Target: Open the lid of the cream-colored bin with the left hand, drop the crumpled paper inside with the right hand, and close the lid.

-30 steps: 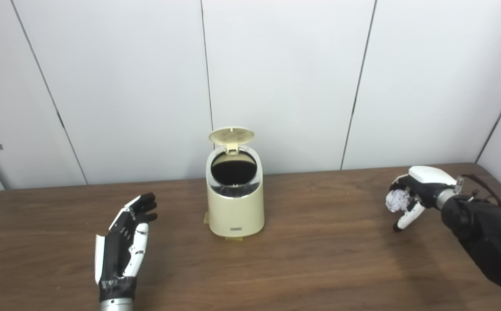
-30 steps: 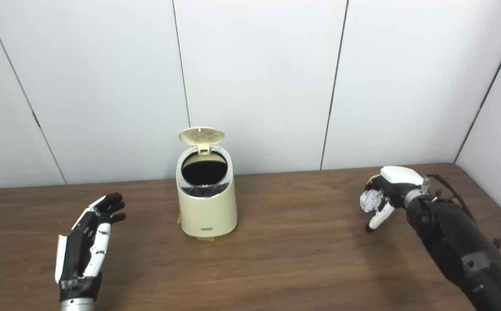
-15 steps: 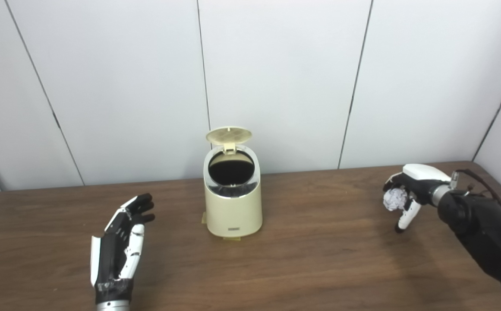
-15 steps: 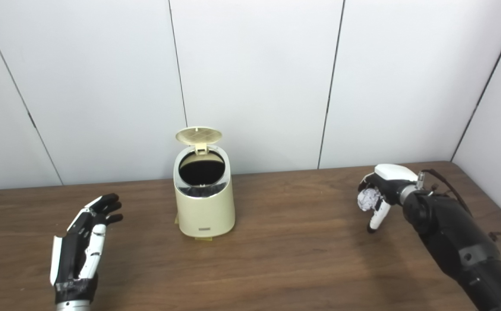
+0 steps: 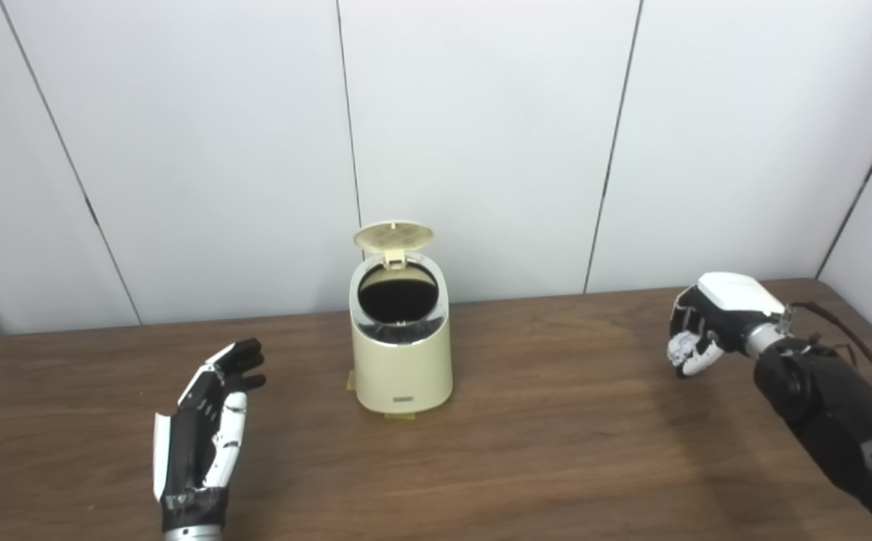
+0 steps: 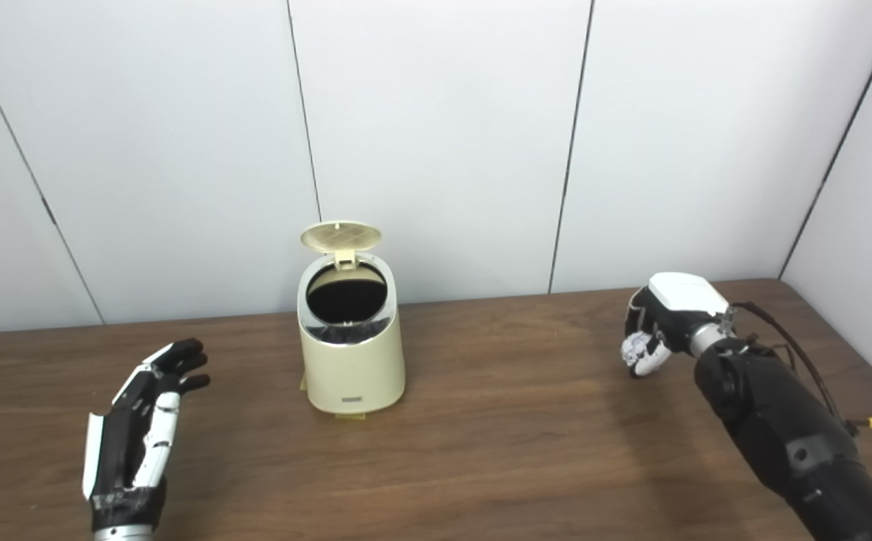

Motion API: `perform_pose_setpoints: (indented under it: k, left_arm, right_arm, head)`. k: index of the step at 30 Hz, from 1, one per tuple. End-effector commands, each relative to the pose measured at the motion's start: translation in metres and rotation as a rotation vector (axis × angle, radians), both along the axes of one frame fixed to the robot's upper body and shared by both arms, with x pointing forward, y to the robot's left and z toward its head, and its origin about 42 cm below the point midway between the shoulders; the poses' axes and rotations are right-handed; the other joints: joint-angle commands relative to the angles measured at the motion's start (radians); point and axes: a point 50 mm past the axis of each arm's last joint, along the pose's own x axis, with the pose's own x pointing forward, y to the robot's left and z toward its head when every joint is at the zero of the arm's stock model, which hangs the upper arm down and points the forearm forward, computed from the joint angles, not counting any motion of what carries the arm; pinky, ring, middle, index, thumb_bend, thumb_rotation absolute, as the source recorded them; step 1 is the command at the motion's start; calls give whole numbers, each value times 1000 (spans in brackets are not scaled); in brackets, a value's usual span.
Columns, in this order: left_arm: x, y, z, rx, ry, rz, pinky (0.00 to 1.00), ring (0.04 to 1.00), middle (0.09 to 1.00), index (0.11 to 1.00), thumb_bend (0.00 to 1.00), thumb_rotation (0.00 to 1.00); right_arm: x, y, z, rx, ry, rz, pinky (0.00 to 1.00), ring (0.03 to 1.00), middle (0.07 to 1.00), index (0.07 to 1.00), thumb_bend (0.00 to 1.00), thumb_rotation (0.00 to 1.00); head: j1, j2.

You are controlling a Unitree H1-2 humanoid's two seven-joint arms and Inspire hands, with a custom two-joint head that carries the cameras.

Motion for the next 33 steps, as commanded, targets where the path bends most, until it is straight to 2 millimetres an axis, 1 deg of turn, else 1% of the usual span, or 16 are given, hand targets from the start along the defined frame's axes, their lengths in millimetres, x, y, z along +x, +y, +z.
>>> perform_pose_setpoints:
  k: [1,4,9,12,15,20,21,24,28,29,30,31,33]
  left_arm:
    - [-21,10,-24,48,60,15,713,784,791,770,316,638]
    - [-21,10,-23,44,58,14,707,778,788,770,307,627]
    - [-21,10,-24,41,61,11,709,779,788,767,328,616]
    - [-21,10,-24,50,60,9,710,781,791,773,313,623]
    - [-21,9,-24,48,59,6,709,780,791,773,310,617]
    - [-20,8,-24,39,65,7,718,786,793,769,331,621]
    - [-20,7,-24,40,65,8,716,784,791,770,328,612]
    - [-20,6,-23,44,66,9,713,782,791,772,314,602]
    - [-19,5,-23,44,66,8,707,782,790,767,332,605]
    - [-19,4,-23,47,67,10,703,781,789,767,330,610]
    - [-19,3,-23,49,67,11,700,779,788,765,326,611]
    - [-19,3,-23,45,68,9,697,778,787,763,318,603]
    - [-19,1,-22,38,69,5,704,781,790,761,304,579]
  right_arm:
    - [7,-3,31,0,-81,13,376,469,483,490,529,0]
    - [6,-2,32,9,-74,9,383,472,475,495,529,0]
    - [3,4,39,-14,-75,24,384,468,471,495,530,0]
    - [2,9,49,-21,-78,39,328,415,416,503,527,0]
    - [-2,19,62,5,-73,51,377,464,433,502,529,0]
    - [-11,41,85,-10,-57,144,367,443,405,506,525,0]
    - [-13,44,88,-15,-67,173,347,419,399,507,523,0]
    - [-16,52,97,-22,-90,234,328,394,396,510,522,0]
    - [-22,73,115,-37,-120,300,346,401,405,499,526,0]
    - [-24,79,120,-48,-126,324,366,404,408,496,527,0]
    - [-26,83,124,-55,-130,340,408,407,410,494,528,0]
    - [-29,91,130,-58,-137,356,418,406,409,495,528,0]
    - [-36,106,141,-58,-153,390,350,406,422,492,529,0]
  head:
    - [-1,1]
    - [-4,2]
    - [-4,2]
    - [-3,4]
    - [-2,4]
    - [1,5]
    - [2,6]
    - [7,6]
    - [15,6]
    - [19,6]
    - [20,6]
    - [25,6]
    - [28,6]
